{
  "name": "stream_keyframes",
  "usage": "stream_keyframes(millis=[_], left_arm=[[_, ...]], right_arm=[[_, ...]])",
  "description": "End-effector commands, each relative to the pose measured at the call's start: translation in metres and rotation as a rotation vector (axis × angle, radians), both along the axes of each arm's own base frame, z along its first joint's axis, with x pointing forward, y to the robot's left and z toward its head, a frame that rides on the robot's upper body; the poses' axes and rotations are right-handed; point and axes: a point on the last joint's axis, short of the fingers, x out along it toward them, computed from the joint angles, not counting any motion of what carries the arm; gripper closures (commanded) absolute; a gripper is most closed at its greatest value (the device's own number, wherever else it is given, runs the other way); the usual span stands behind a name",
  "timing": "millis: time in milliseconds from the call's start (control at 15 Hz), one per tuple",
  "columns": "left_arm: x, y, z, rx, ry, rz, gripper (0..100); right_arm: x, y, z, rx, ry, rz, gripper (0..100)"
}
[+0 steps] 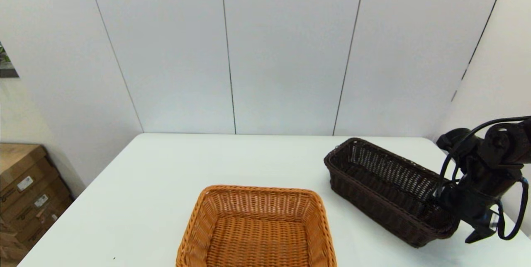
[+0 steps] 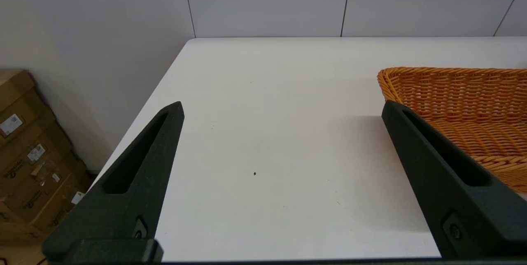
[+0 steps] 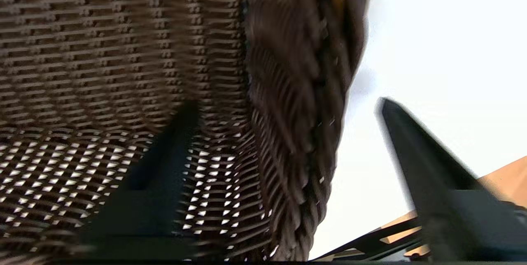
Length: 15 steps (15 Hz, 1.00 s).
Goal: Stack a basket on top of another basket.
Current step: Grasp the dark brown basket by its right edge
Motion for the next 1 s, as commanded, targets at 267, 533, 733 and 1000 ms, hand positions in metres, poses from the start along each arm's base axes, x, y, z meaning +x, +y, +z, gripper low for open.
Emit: stream_keyframes(millis=[267, 533, 733, 1000], left_arm=[[0.0000, 0.0000, -0.0005, 0.000, -0.001, 0.000, 0], [0.0000, 0.0000, -0.0005, 0.000, -0.001, 0.000, 0], [0.0000, 0.0000, -0.0005, 0.000, -0.001, 0.000, 0], [0.0000, 0.0000, -0.0005, 0.000, -0.001, 0.000, 0]], right_arm=[[0.0025, -0.0005, -0.0038, 0.002, -0.007, -0.007, 100], [0.0029, -0.0010, -0.0051, 0.004, -0.004, -0.013, 100], [0.0030, -0.0010, -0.0056, 0.004, -0.003, -0.016, 100], [0.0059, -0.0059, -0.0012, 0.018, -0.036, -0.035, 100]])
